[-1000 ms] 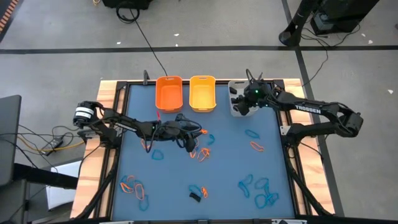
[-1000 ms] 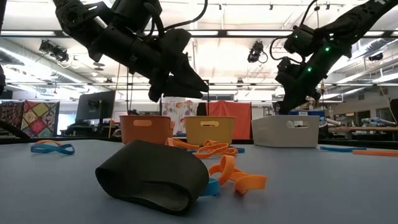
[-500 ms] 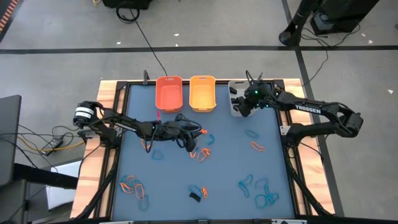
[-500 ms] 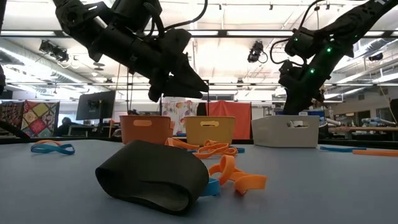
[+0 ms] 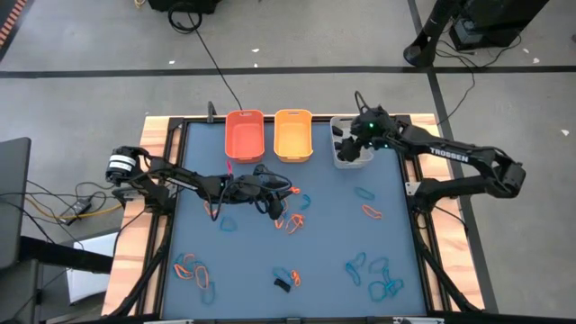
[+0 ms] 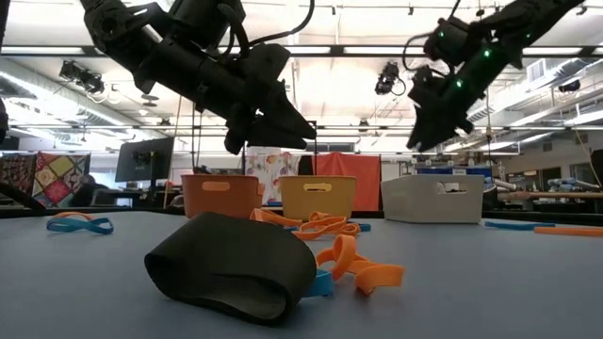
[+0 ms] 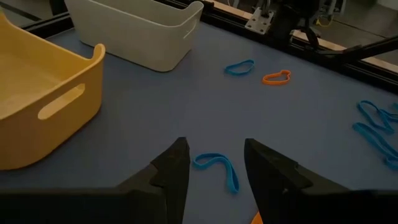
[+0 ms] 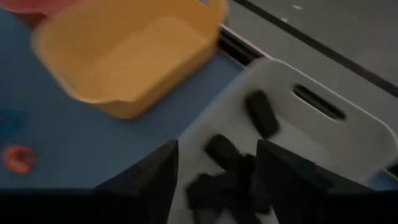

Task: Sort rubber bands into baskets
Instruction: Put the orange rubber band into the yellow bin

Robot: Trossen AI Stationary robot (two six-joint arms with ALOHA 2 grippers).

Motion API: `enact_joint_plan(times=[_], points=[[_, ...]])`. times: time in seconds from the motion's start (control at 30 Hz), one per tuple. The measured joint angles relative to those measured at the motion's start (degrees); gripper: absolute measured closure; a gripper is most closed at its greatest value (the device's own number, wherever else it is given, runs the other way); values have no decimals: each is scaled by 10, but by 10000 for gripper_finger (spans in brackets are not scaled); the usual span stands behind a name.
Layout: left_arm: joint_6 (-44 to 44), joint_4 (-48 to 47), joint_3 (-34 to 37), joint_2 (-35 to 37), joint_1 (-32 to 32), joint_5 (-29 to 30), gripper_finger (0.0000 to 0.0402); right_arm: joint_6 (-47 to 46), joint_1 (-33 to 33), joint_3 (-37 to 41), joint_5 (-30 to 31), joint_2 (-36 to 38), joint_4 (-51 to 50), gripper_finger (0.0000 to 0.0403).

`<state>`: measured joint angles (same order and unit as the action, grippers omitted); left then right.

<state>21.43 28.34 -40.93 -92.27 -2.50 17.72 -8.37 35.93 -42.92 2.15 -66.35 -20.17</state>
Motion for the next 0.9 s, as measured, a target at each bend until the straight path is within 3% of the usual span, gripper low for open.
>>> enact_joint_plan(times=[0.2,0.33,0.73,0.9], points=[[0,-1,0,0,0,0,243,4,-57,-21,-77,0,0,195],[0,-1,0,0,0,0,243,-2,-108,-21,-97,0,-1,206],[0,-15,0,-16,3,-27,243,-54,-237,-21,-95,0,-71,216],[-24,-13,-17,-70,3,-30,243,-76,-297,-11,-14,0,-107,220]])
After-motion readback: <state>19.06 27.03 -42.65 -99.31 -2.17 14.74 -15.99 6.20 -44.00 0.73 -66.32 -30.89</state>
